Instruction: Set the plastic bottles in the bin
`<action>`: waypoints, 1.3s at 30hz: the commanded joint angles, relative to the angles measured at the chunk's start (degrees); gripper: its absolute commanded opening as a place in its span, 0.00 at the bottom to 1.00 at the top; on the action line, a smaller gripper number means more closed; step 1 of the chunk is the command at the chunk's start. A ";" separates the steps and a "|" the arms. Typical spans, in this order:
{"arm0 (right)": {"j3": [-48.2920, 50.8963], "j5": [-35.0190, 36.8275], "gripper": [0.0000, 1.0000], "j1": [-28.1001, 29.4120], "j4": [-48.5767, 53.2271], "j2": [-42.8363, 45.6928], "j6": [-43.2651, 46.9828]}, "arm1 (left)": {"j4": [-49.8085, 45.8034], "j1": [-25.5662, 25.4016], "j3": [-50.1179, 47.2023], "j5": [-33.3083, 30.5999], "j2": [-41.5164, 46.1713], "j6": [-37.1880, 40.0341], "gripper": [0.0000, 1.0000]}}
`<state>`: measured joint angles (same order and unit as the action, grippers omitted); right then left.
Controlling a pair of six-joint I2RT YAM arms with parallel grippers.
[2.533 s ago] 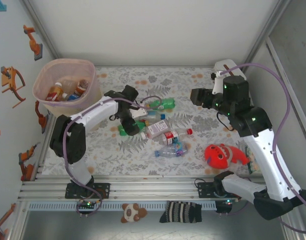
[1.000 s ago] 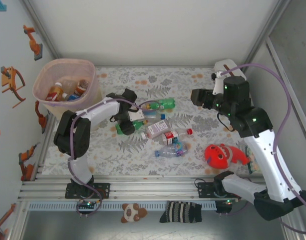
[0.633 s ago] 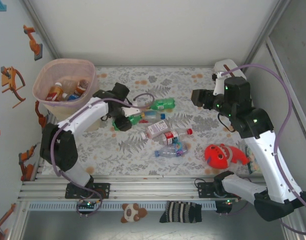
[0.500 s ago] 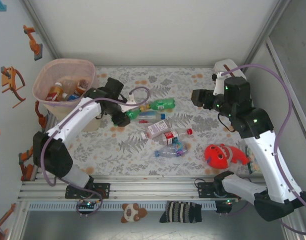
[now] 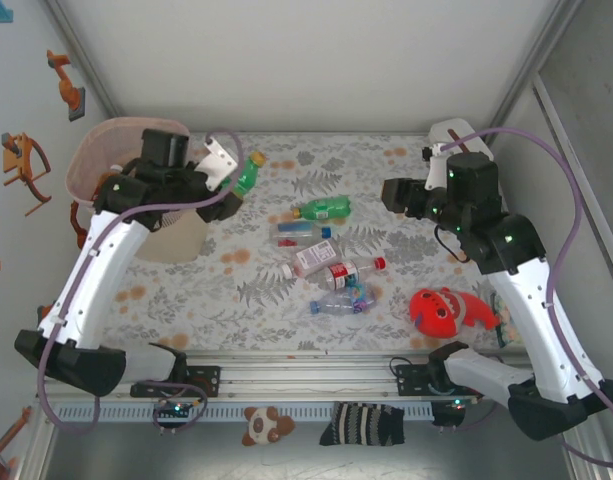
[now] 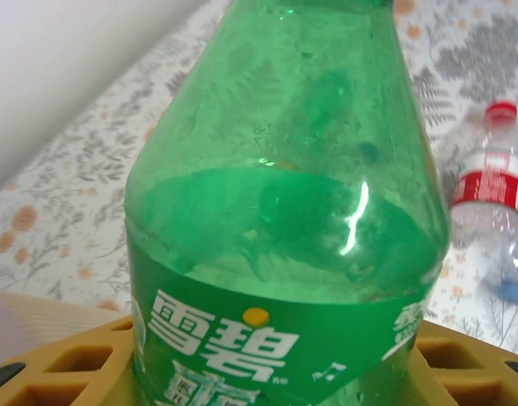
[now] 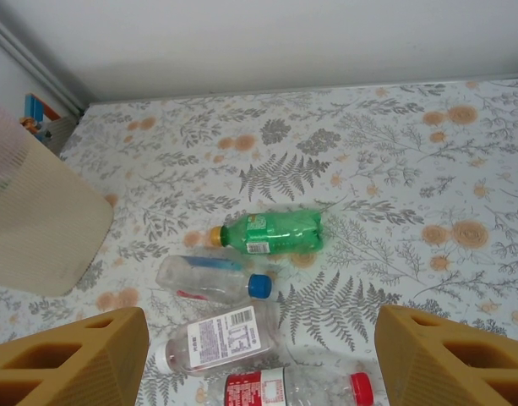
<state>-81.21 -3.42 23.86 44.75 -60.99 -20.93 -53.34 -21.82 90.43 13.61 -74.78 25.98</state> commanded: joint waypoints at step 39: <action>-2.11 -0.63 0.70 0.00 -1.05 -1.60 1.67 | -9.40 32.02 16.37 14.48 -14.29 -24.38 0.46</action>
<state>-81.49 -3.62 23.86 44.53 -62.35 -19.86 -60.29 9.91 107.85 25.21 -87.64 0.43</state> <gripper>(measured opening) 0.704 0.532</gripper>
